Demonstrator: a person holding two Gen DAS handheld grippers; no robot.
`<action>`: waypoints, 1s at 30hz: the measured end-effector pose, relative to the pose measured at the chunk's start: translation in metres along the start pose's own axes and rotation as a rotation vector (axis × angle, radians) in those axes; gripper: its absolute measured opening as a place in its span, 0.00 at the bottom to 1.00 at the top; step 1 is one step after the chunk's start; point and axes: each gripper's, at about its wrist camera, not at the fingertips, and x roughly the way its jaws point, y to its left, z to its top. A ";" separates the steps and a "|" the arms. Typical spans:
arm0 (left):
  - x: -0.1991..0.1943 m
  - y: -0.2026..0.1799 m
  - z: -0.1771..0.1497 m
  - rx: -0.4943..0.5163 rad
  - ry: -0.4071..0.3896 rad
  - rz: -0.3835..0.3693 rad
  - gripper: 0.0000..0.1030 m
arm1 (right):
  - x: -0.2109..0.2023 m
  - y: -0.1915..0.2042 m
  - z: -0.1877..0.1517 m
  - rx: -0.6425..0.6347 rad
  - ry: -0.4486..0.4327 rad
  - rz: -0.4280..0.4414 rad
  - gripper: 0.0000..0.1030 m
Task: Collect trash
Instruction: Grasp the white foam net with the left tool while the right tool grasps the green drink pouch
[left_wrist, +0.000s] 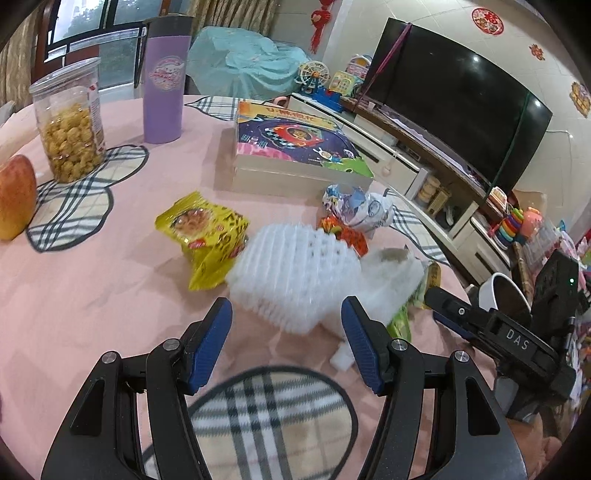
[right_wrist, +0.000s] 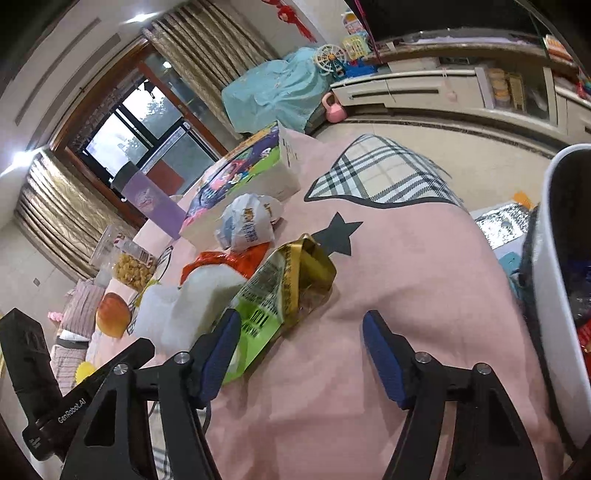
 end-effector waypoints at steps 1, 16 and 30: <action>0.003 0.000 0.001 0.001 0.000 -0.002 0.61 | 0.002 -0.002 0.002 0.009 0.002 0.008 0.63; -0.006 -0.005 -0.015 0.038 -0.007 -0.026 0.11 | -0.018 0.000 -0.008 0.011 -0.003 0.102 0.07; -0.041 -0.011 -0.051 0.025 -0.009 -0.069 0.11 | -0.071 0.004 -0.057 0.003 0.006 0.127 0.02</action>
